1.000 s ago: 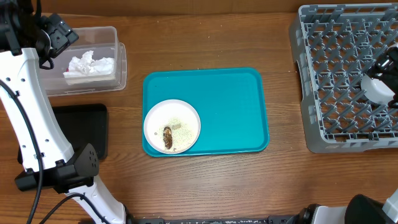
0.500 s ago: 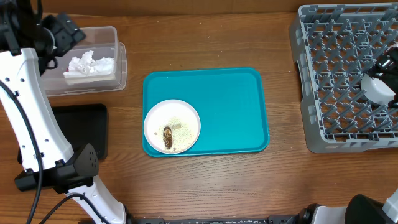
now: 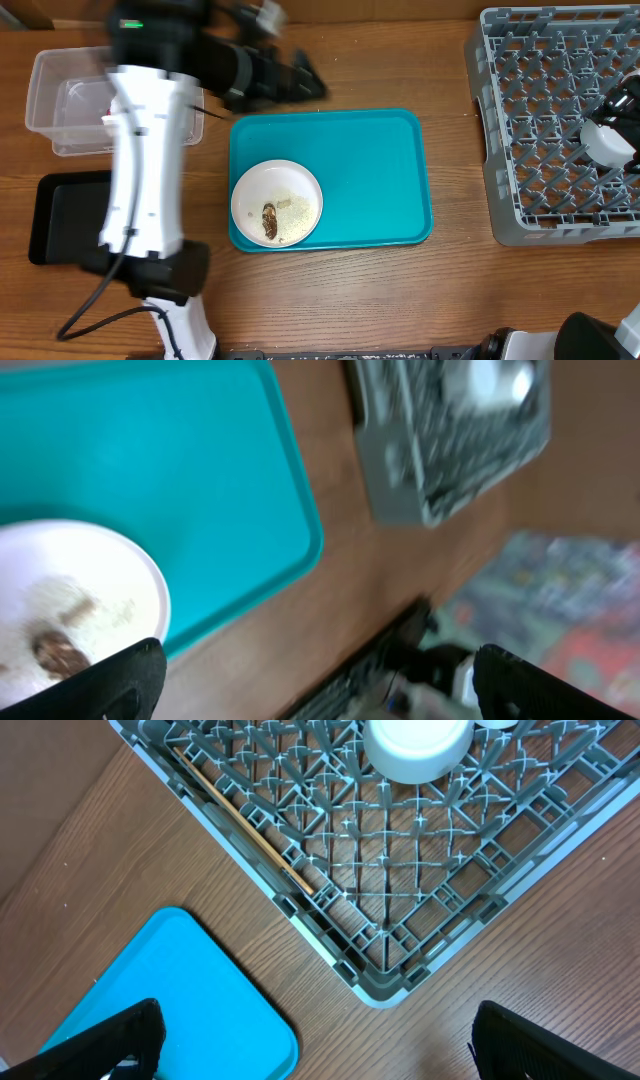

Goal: Sort waste into correct bins and load items into the dishwasher
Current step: 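Reach the left gripper over the tray toward the white plate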

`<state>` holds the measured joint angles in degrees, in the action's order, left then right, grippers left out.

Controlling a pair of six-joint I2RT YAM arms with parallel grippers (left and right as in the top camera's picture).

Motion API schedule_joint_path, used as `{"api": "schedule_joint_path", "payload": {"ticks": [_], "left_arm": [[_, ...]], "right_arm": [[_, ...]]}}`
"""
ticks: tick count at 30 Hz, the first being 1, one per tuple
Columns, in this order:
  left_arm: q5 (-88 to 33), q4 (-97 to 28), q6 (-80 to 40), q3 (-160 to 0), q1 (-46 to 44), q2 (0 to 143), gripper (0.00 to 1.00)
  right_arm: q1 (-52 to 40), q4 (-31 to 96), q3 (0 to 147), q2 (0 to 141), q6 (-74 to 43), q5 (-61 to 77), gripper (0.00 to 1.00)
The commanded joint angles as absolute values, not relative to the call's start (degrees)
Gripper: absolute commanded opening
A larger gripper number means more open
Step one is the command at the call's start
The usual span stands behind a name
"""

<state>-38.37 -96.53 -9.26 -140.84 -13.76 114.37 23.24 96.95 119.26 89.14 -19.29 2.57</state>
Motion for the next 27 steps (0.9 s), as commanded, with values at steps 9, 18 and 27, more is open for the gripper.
{"api": "schedule_joint_path", "payload": {"ticks": [9,18,27], "left_arm": [[7.51,-96.82,-31.92,-132.00,-35.53,112.38,1.00],[11.62,-89.23,-32.23,-126.98,-43.66,112.49,1.00],[13.96,-89.69,-53.78,-117.16,-41.89,112.49,1.00]], "right_arm": [[23.44,96.60,120.05,89.06,-19.38,2.13,1.00],[23.44,96.57,120.05,89.06,-19.38,2.13,1.00],[23.44,96.57,120.05,89.06,-19.38,2.13,1.00]]}}
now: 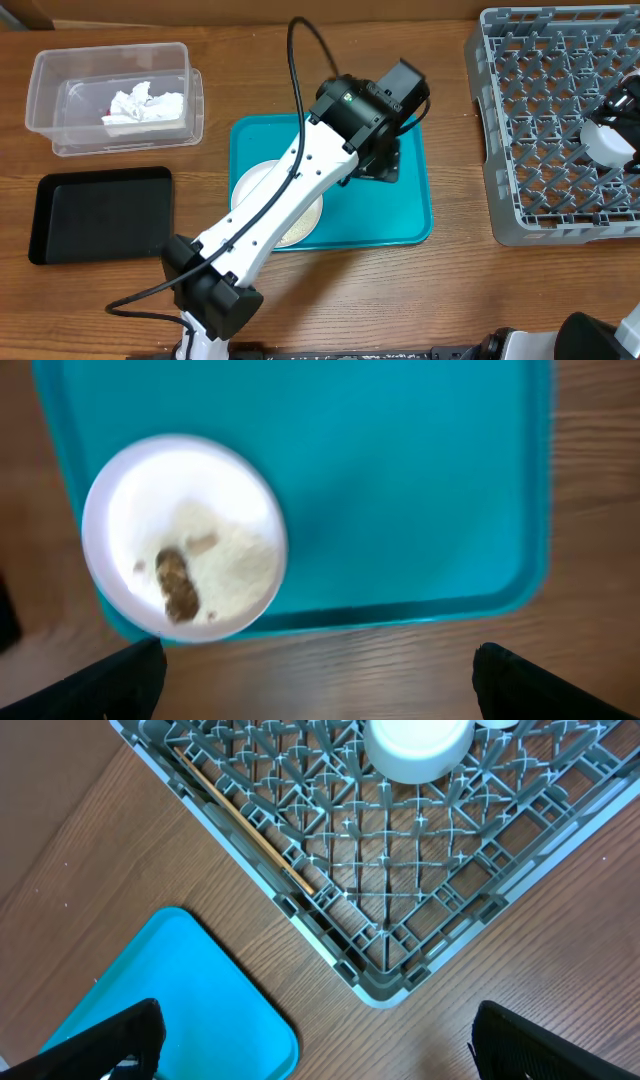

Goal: Sort waste into correct bins and load items into the dishwasher
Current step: 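Reach the left gripper over the tray toward the white plate, then grasp the white plate rim with the left gripper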

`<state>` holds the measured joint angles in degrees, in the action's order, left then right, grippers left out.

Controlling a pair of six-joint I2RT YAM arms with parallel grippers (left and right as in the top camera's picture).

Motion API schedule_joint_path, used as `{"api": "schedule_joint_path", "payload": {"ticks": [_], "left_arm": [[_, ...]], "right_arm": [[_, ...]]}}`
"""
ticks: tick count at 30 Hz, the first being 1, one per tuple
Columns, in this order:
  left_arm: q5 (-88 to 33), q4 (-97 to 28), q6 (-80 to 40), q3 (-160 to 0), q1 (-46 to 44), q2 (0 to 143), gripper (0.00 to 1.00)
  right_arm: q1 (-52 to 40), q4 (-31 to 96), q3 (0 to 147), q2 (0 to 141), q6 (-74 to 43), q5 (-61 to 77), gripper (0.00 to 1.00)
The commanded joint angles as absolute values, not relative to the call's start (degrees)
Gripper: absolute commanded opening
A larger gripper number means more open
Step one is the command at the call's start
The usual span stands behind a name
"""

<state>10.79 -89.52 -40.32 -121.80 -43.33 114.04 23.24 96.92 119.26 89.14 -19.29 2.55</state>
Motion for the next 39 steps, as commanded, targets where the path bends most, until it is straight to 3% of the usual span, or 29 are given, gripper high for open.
{"api": "schedule_joint_path", "payload": {"ticks": [1,11,14,15,24,39], "left_arm": [[13.93,-88.97,-57.01,-114.98,-41.56,112.49,1.00],[10.44,-75.31,-60.25,-102.50,-39.64,112.49,0.99],[9.61,-69.32,-60.25,-98.65,-38.98,112.51,0.74],[9.65,-67.51,-60.25,-97.32,-38.96,112.51,0.73],[10.66,-56.12,-60.47,-87.66,-38.26,112.84,0.79],[7.86,-52.05,-52.36,-86.39,-35.29,114.19,0.75]], "right_arm": [[23.44,96.60,120.05,89.06,-19.38,2.13,1.00],[23.44,96.60,120.05,89.06,-19.38,2.13,1.00],[23.44,96.57,120.05,89.06,-19.38,2.13,1.00],[23.44,96.60,120.05,89.06,-19.38,2.13,1.00],[23.44,96.60,120.05,89.06,-19.38,2.13,1.00],[23.44,96.57,120.05,89.06,-19.38,2.13,1.00]]}}
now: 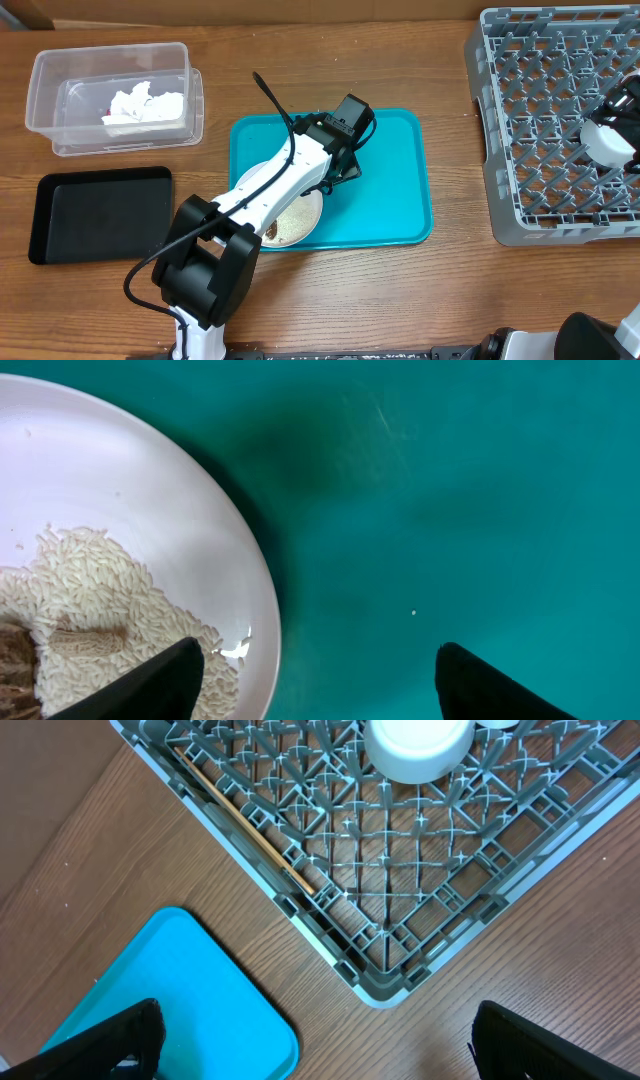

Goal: Sort waste into correct bins and load items into the dishwasher
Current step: 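Grasp the white plate rim with the left gripper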

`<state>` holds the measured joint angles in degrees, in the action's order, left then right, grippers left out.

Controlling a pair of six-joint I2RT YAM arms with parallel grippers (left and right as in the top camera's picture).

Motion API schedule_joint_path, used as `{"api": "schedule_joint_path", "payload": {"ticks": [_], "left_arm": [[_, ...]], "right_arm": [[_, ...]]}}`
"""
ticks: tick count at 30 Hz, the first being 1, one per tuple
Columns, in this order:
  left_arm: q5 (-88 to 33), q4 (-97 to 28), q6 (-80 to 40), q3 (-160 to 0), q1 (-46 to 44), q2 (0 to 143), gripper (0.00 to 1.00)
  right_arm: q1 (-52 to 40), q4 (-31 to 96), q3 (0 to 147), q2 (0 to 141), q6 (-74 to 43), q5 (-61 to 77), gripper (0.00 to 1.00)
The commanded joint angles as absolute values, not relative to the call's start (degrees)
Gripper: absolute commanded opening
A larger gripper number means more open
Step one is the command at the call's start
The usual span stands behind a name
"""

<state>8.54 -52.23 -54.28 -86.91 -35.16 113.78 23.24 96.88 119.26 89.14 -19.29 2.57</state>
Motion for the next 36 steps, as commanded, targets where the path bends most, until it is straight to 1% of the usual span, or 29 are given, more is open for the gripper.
{"api": "schedule_joint_path", "payload": {"ticks": [1,4,9,13,17,20,23,25,28,29,31,36], "left_arm": [[7.86,-52.03,-52.71,-86.39,-35.29,114.78,0.75],[7.84,-51.99,-52.73,-86.39,-35.27,116.07,0.74],[6.92,-51.59,-52.73,-86.39,-35.27,118.93,0.70],[6.09,-51.29,-52.73,-86.39,-35.29,121.34,0.64],[5.89,-51.24,-52.73,-86.39,-35.29,122.43,0.61],[5.91,-51.24,-52.73,-86.39,-35.27,122.50,0.54],[5.93,-51.35,-52.71,-86.41,-35.27,122.45,0.43],[5.93,-51.86,-52.71,-86.48,-35.24,122.45,0.28],[5.98,-54.02,-52.71,-87.79,-35.27,122.45,0.10],[6.00,-55.02,-52.69,-88.49,-35.27,122.45,0.05],[6.52,-57.91,-52.69,-90.74,-35.27,122.45,0.04],[9.45,-66.94,-52.71,-98.21,-35.27,122.45,0.04]], "right_arm": [[23.44,96.60,120.05,89.06,-19.38,2.13,1.00],[23.44,96.60,120.05,89.06,-19.38,2.13,1.00],[23.44,96.60,120.05,89.06,-19.38,2.13,1.00],[23.44,96.57,120.05,89.06,-19.38,2.13,1.00],[23.44,96.60,120.05,89.06,-19.38,2.13,1.00],[23.44,96.60,120.05,89.06,-19.38,2.13,1.00],[23.44,96.57,120.05,89.06,-19.38,2.13,1.00],[23.44,96.57,120.05,89.06,-19.38,2.13,1.00],[23.44,96.57,120.05,89.06,-19.38,2.13,1.00],[23.44,96.60,120.05,89.06,-19.38,2.13,1.00],[23.44,96.60,120.05,89.06,-19.38,2.13,1.00],[23.44,96.60,120.05,89.06,-19.38,2.13,1.00]]}}
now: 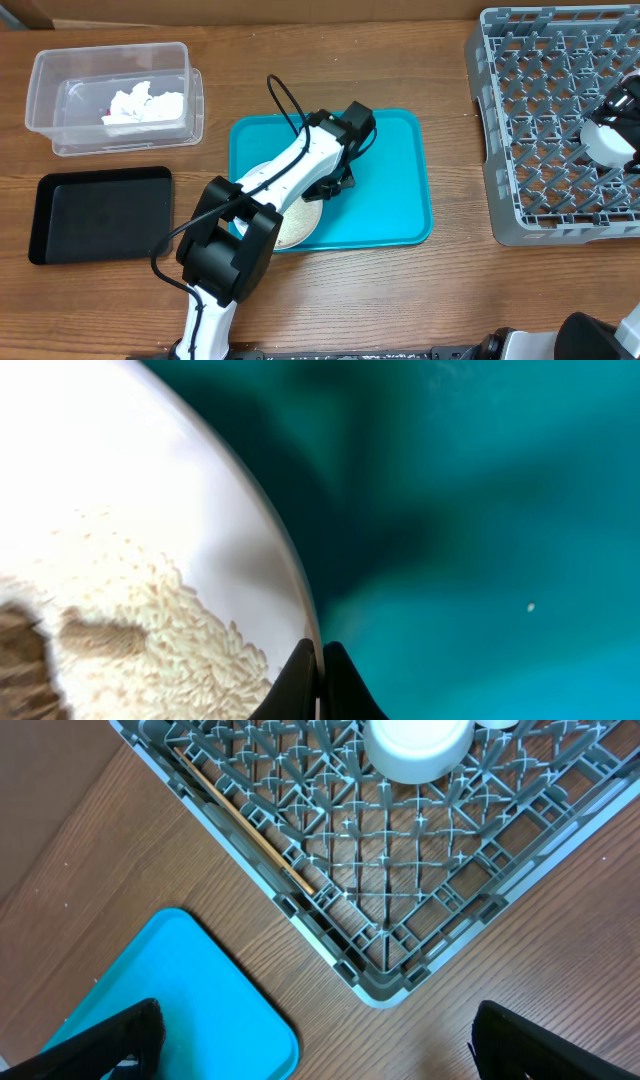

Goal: Sort waste into correct bins and load items into the dishwasher
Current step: 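Grasp the white plate rim with the left gripper, then lift the plate and carry it left over the black tray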

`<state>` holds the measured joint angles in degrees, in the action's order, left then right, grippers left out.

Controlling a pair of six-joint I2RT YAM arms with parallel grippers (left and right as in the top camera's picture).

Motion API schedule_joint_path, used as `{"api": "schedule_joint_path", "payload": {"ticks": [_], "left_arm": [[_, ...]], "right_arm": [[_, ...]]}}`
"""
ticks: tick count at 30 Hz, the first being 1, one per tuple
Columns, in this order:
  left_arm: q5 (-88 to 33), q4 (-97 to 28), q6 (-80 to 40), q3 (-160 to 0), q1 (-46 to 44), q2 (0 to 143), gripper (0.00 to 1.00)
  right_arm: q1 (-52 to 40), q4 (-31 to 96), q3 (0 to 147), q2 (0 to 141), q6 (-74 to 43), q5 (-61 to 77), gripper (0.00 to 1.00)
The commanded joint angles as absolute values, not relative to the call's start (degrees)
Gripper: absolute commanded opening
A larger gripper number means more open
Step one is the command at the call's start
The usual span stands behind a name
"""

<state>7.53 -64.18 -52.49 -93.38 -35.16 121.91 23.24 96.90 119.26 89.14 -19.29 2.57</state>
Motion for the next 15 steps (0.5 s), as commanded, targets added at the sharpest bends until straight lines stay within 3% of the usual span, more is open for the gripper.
{"api": "schedule_joint_path", "payload": {"ticks": [1,15], "left_arm": [[9.72,-68.58,-52.71,-99.66,-35.27,122.45,0.04],[12.23,-80.55,-53.36,-106.78,-35.09,122.45,0.04]], "right_arm": [[23.44,96.60,120.05,89.06,-19.38,2.13,1.00],[23.44,96.60,120.05,89.06,-19.38,2.13,1.00]]}}
